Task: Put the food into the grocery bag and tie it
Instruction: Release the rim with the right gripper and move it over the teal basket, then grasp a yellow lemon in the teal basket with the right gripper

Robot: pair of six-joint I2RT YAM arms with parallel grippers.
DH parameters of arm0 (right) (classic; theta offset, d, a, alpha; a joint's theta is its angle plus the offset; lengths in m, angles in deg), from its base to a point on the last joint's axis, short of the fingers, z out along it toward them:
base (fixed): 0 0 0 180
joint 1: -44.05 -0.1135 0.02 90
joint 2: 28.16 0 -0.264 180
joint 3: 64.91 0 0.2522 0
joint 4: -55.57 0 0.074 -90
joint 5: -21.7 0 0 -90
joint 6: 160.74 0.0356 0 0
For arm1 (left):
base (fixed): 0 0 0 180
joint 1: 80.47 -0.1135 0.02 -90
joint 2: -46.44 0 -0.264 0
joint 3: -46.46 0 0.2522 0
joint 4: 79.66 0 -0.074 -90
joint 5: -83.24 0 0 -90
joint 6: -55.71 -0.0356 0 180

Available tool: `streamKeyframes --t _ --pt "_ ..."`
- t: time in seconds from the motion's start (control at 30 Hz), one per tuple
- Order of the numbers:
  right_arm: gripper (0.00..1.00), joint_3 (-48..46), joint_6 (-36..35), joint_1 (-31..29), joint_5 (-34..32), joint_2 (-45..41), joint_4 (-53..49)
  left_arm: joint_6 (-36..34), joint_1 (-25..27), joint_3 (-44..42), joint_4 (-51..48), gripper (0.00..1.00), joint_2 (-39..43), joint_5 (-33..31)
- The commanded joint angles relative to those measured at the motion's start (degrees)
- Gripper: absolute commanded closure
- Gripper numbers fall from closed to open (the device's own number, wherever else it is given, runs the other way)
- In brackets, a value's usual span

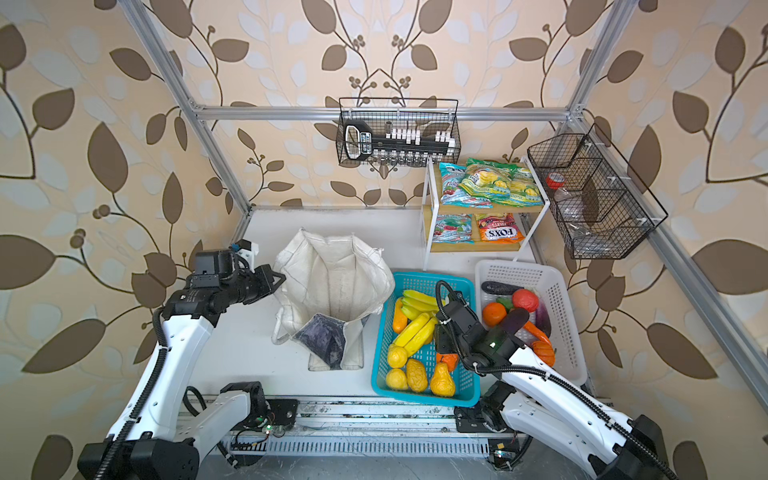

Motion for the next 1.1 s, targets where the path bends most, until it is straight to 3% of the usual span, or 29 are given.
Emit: streamKeyframes --t 0.0,0.2,0.67,0.87,0.93,1.07 --pt "0.4 -1.3 1.2 -0.3 -0.5 0.2 1.3 -0.1 0.3 -0.3 1.1 1.0 0.7 1.6" --pt "0.32 -1.6 0.8 -0.2 0.2 1.8 1.9 -0.1 0.3 -0.5 1.1 1.0 0.9 1.6" --pt "0.32 -6.6 0.8 -0.8 2.6 2.7 11.1 -0.3 0.2 -0.3 0.7 1.0 0.6 0.9" --pt "0.25 -7.2 1.3 -0.8 2.2 3.9 9.6 -0.4 0.3 -0.3 0.5 1.0 0.7 -0.1" --pt "0.27 -7.6 1.8 -0.9 1.8 3.9 9.3 -0.5 0.3 -0.3 0.6 1.0 0.5 0.2" --pt "0.41 -7.7 1.0 -0.9 -0.9 2.4 9.6 -0.4 0.3 -0.3 0.6 1.0 0.5 0.0"
